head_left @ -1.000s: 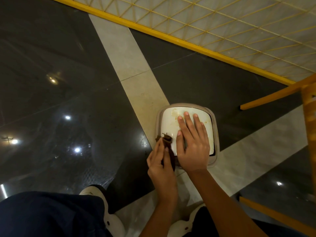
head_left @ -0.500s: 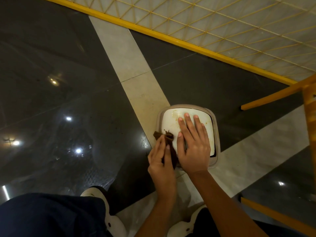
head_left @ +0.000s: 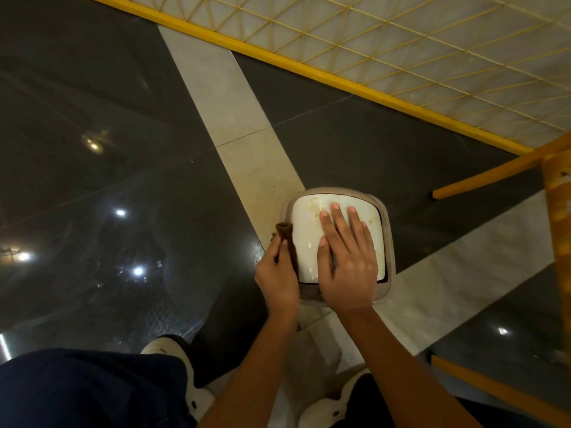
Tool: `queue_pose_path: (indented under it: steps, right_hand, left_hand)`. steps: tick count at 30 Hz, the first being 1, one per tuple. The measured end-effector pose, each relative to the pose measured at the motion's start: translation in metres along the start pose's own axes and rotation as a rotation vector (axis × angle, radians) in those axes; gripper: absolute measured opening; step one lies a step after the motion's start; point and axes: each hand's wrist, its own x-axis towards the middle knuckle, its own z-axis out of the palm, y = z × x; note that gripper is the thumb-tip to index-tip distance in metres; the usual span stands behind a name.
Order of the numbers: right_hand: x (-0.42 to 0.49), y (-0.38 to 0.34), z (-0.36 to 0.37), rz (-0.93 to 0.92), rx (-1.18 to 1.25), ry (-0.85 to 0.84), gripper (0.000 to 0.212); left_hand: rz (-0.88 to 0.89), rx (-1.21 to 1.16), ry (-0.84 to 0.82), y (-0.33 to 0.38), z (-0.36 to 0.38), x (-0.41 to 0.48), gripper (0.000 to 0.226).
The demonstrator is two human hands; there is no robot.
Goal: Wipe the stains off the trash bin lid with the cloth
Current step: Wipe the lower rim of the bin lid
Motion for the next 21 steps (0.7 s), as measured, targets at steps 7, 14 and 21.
queue_pose_path:
  steps: [7,14,21]
  right_hand:
    - [-0.001,-0.001,0.0,0.002,0.011,-0.001,0.044]
    - [-0.002,0.0,0.002,0.0,-0.012,-0.011,0.044]
    - [0.0,-0.001,0.0,0.008,0.0,-0.001,0.045]
  left_hand:
    - [0.2,0.01,-0.045,0.002,-0.004,-0.014,0.027]
    - [0.19,0.046,-0.082,0.028,0.011,0.012,0.028]
    - [0.095,0.059,-0.079,0.03,0.015,0.029,0.027]
